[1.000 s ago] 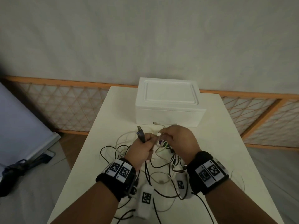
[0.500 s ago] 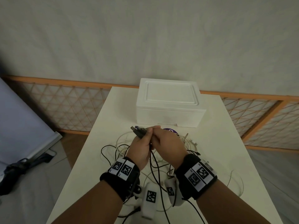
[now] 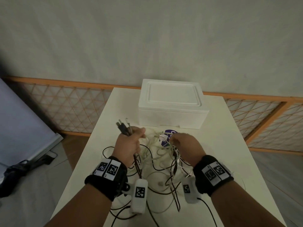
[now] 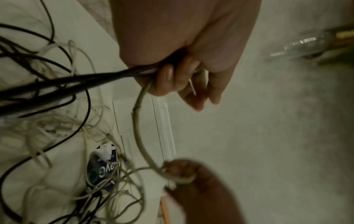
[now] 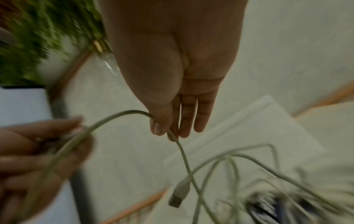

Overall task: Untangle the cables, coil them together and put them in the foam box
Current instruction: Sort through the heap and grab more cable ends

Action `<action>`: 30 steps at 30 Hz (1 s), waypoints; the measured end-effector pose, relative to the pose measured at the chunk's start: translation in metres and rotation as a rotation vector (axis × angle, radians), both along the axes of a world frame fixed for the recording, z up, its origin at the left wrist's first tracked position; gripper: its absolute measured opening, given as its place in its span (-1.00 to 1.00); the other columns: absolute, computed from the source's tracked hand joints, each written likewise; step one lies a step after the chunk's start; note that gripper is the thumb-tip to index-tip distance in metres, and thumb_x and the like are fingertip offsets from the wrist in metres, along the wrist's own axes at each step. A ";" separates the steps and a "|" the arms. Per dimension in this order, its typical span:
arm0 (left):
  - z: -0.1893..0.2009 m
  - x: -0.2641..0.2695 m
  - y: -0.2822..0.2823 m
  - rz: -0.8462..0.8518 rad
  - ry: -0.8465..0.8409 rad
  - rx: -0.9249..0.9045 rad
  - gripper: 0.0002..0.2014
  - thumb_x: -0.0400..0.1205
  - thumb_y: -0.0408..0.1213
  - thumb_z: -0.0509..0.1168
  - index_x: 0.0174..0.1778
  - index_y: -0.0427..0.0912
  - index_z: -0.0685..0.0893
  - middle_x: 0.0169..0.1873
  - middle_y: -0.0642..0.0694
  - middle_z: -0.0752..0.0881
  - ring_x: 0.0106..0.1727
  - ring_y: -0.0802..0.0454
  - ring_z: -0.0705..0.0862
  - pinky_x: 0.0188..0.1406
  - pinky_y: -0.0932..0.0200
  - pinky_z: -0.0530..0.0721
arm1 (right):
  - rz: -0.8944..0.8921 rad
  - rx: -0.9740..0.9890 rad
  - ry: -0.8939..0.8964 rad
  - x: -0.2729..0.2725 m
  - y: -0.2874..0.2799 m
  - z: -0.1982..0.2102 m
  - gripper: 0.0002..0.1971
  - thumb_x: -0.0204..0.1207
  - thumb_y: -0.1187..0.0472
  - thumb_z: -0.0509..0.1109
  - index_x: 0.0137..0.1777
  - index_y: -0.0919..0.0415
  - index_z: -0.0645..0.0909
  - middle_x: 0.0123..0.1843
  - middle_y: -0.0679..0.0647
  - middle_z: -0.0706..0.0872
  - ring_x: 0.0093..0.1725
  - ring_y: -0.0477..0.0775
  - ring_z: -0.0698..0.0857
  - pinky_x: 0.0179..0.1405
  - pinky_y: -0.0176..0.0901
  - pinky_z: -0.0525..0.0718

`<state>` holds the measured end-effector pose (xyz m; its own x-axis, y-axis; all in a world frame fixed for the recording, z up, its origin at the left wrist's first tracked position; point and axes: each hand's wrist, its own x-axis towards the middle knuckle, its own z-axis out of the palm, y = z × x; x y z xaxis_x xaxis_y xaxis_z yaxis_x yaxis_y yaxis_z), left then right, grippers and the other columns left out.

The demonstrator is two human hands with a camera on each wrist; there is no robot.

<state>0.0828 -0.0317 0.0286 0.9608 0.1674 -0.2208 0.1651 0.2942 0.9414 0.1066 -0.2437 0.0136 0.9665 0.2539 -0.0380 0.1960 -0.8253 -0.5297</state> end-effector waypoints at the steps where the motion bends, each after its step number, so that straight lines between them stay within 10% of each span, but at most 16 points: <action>1: 0.001 -0.003 -0.005 -0.055 0.003 0.097 -0.90 0.57 -0.31 0.42 -0.26 -0.09 0.74 -0.31 -0.10 0.79 -0.63 0.12 0.36 -0.62 0.28 0.35 | 0.034 0.038 -0.042 -0.001 0.008 0.014 -0.85 0.60 0.28 0.27 -0.03 0.10 0.68 -0.10 -0.05 0.74 -0.09 -0.01 0.65 -0.12 -0.25 0.48; 4: 0.004 -0.005 -0.023 -0.221 0.000 0.269 -0.82 0.56 -0.44 0.41 -0.13 -0.04 0.78 -0.45 0.12 0.76 -0.49 0.19 0.57 -0.52 0.30 0.42 | 0.104 0.207 -0.170 -0.010 0.034 0.051 -0.86 0.54 0.28 0.36 0.06 0.12 0.66 -0.05 0.00 0.81 -0.05 0.01 0.74 -0.01 -0.11 0.66; 9: 0.018 -0.003 -0.027 -0.202 -0.039 0.378 -0.73 0.66 -0.36 0.31 -0.37 -0.06 0.68 -0.43 -0.06 0.65 -0.37 0.07 0.64 -0.28 0.16 0.69 | 0.152 0.495 -0.336 -0.020 0.052 0.071 -0.90 0.49 0.33 0.44 -0.03 0.17 0.67 -0.09 -0.01 0.73 -0.16 -0.05 0.70 -0.17 -0.11 0.71; 13: 0.026 -0.007 -0.018 -0.072 -0.149 0.069 -0.85 0.55 -0.34 0.41 -0.24 -0.03 0.85 -0.35 -0.15 0.71 -0.56 0.13 0.38 -0.55 0.27 0.30 | 0.150 0.385 -0.253 -0.013 0.046 0.046 -0.75 0.53 0.11 0.46 0.16 0.10 0.59 0.00 -0.15 0.61 -0.14 -0.21 0.62 -0.19 -0.39 0.62; 15: 0.030 -0.008 -0.016 -0.076 -0.163 -0.061 -0.89 0.47 -0.26 0.41 -0.20 -0.09 0.85 -0.21 -0.18 0.79 -0.58 0.16 0.37 -0.60 0.28 0.22 | 0.223 0.236 -0.132 -0.012 0.043 0.032 -0.94 0.59 0.06 0.40 -0.03 -0.01 0.60 -0.24 -0.25 0.58 -0.29 -0.29 0.58 -0.26 -0.39 0.51; 19: 0.035 -0.015 -0.019 -0.058 -0.180 -0.048 -0.85 0.61 -0.49 0.29 -0.13 -0.31 0.78 -0.33 -0.11 0.80 -0.66 0.28 0.50 -0.66 0.42 0.38 | 0.197 0.243 -0.098 -0.011 0.040 0.020 -0.65 0.60 0.08 0.37 -0.42 -0.10 0.42 -0.48 -0.17 0.44 -0.43 -0.23 0.49 -0.38 -0.46 0.36; 24: 0.031 -0.009 -0.005 0.031 -0.180 -0.107 -0.89 0.51 -0.23 0.41 -0.21 -0.07 0.85 -0.22 -0.11 0.80 -0.65 0.24 0.29 -0.65 0.36 0.26 | 0.006 0.043 -0.131 -0.001 0.028 -0.001 -0.91 0.36 0.23 0.49 -0.26 0.00 0.76 -0.04 -0.14 0.68 0.00 -0.04 0.64 0.04 -0.06 0.63; 30: 0.032 0.003 0.029 0.154 -0.165 -0.214 -0.81 0.60 -0.28 0.37 -0.29 -0.02 0.83 -0.20 -0.02 0.81 -0.65 0.22 0.24 -0.65 0.34 0.24 | -0.246 0.001 -0.113 -0.006 0.000 -0.012 -0.89 0.38 0.15 0.53 -0.22 -0.13 0.78 0.23 -0.17 0.65 0.28 0.02 0.53 0.22 0.01 0.47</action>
